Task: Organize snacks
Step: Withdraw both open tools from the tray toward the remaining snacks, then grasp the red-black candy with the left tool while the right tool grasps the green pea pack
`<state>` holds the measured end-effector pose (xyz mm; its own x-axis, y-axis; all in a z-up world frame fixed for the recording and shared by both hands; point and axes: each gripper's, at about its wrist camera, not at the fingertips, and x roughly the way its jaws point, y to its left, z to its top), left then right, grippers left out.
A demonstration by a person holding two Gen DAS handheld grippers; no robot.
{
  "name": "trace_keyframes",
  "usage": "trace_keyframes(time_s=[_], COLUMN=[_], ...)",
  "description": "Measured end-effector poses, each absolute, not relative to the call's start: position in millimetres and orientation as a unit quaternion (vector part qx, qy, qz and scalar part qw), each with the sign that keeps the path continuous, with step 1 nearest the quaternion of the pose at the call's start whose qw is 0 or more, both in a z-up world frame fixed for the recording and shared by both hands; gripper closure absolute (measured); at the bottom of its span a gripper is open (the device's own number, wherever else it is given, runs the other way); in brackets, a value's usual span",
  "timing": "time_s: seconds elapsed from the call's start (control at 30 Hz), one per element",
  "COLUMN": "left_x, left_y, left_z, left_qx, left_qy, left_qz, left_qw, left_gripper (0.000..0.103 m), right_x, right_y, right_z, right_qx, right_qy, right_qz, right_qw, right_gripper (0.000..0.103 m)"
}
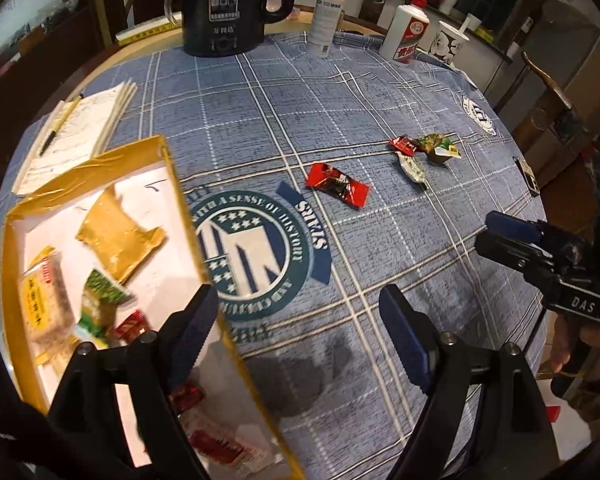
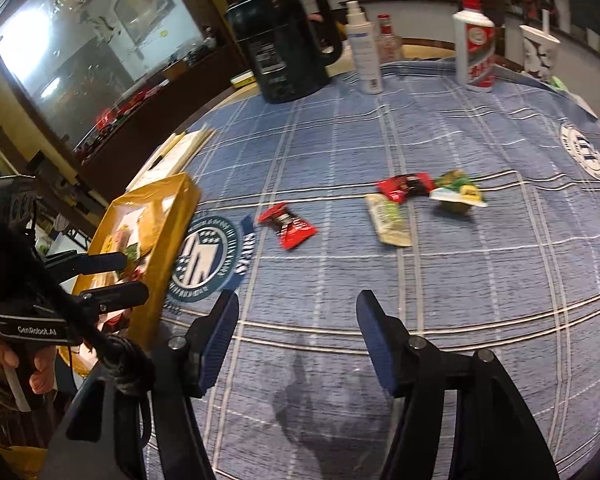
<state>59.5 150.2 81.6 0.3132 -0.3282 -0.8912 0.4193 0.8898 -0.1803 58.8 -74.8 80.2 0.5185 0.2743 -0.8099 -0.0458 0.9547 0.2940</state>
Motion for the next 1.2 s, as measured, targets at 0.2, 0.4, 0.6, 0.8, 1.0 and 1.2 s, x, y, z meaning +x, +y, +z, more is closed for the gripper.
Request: trace_keyframes(time_s=[0.2,0.4,0.6,0.8,1.0,1.2], left_x=[82,98,125,153,167,168], left_y=[127,100,70,53,41,30], left_z=[73,66,57,37,19,9], left_qx=[0.028,0.037,0.033,0.014,0.025,0.058], left_qy=[0.557,0.565,0.580,0.605,0.621,0.626], left_qz=[-0.220,-0.208,-0.189,-0.146,-0.097,-0.103], left_qw=[0.800,0.798,0.792,0.782,0.778,0.771], left_gripper=[0.020,0.020,0.020,0.020,0.027,0.041], right_x=[66,82,111,136,155,168], right_y=[-107,-142,-169,-182,-188,-196], right_z=[83,83,77,69,56,42], right_qx=[0.120,0.126,0.131,0.140,0.146,0.162], right_qy=[0.478,0.477,0.482,0.484,0.494,0.506], right_qz=[0.066,0.044,0.031,0.030,0.025,0.017], right_qw=[0.868,0.869,0.866,0.863,0.857,0.847], right_gripper=[0.039,0.039,0.039,0.039,0.039,0.041])
